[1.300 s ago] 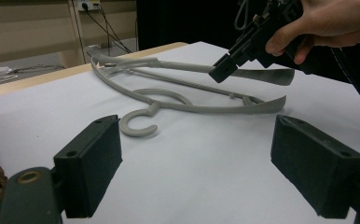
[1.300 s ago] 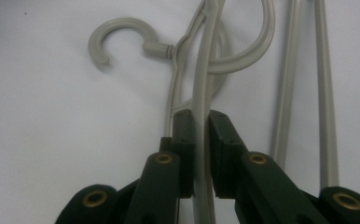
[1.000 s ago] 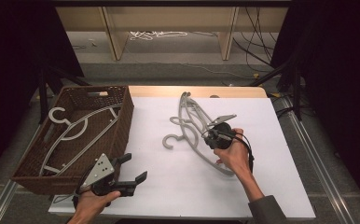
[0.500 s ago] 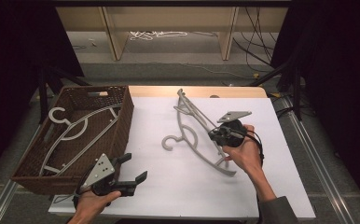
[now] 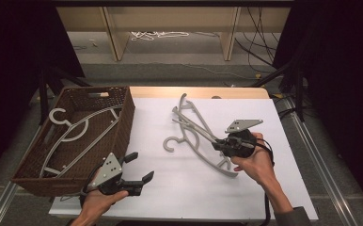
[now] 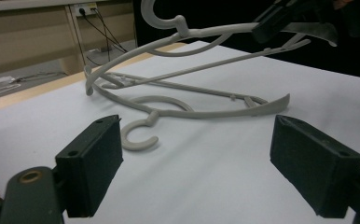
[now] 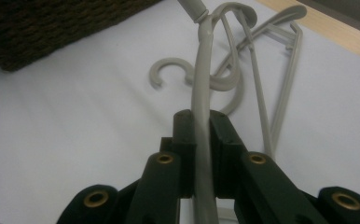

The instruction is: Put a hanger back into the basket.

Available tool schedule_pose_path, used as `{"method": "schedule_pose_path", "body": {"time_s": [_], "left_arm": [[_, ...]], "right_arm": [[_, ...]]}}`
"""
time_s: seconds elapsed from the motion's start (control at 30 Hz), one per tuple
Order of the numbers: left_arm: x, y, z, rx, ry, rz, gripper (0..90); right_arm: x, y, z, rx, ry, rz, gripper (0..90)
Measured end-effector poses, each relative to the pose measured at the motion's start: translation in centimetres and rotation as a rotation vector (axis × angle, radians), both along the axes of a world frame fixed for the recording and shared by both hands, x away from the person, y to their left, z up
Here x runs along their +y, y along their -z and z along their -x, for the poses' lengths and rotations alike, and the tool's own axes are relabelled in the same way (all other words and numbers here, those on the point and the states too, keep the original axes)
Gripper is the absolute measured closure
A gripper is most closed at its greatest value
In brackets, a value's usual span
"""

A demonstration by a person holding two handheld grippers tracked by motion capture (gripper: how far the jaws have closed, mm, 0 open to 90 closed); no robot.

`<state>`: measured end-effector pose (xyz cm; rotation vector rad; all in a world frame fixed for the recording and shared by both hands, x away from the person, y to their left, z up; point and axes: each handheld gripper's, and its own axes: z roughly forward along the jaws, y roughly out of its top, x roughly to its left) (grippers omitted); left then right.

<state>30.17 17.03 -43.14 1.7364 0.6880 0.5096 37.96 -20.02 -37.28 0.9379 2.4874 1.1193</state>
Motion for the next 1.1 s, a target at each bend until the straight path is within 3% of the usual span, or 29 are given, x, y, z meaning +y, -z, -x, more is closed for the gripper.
{"method": "schedule_pose_path", "body": {"time_s": [0.07, 0.3, 0.4, 0.6, 0.67, 0.7, 0.83, 0.93, 1.0, 1.03, 1.07, 1.1], "left_arm": [[-0.3, -0.4, -0.3, -0.005, -0.003, -0.019, 17.0], [-2.2, -2.2, -2.1, 0.018, 0.006, -0.100, 20.6], [-3.3, -2.7, -3.3, 0.038, 0.039, -0.193, 21.8], [-5.2, -3.1, -5.3, 0.070, 0.102, -0.300, 26.3], [-5.8, -3.1, -5.9, 0.068, 0.112, -0.309, 26.8], [-6.1, -3.2, -6.4, 0.059, 0.122, -0.333, 27.4], [-6.6, -3.2, -7.1, 0.053, 0.130, -0.332, 28.3], [-6.7, -3.2, -7.9, 0.035, 0.163, -0.366, 31.9], [-6.8, -3.1, -8.3, 0.040, 0.174, -0.364, 33.1], [-7.0, -3.0, -8.5, 0.036, 0.174, -0.341, 34.0], [-6.9, -3.1, -8.6, 0.032, 0.184, -0.370, 34.5], [-6.9, -3.0, -8.6, 0.037, 0.180, -0.364, 33.9]], "right_arm": [[-0.1, -0.2, 0.4, -0.018, -0.012, -0.020, 83.0], [-0.5, -0.7, 2.2, -0.003, -0.076, -0.032, 83.0], [-0.6, -0.7, 3.0, 0.005, -0.097, -0.034, 83.0], [-0.9, -1.0, 4.2, 0.003, -0.131, -0.044, 83.0], [-1.0, -1.0, 4.5, 0.003, -0.139, -0.047, 83.0], [-0.9, -1.0, 4.6, 0.008, -0.143, -0.045, 83.0], [-1.0, -0.9, 4.9, 0.014, -0.156, -0.049, 83.0], [-1.0, -0.9, 5.2, 0.015, -0.169, -0.055, 83.0], [-1.0, -0.9, 5.4, 0.017, -0.171, -0.055, 83.0], [-0.9, -1.0, 5.5, 0.014, -0.179, -0.057, 82.9], [-0.9, -1.0, 5.5, 0.018, -0.186, -0.054, 83.0], [-0.8, -1.0, 5.5, 0.008, -0.189, -0.055, 82.9]]}}
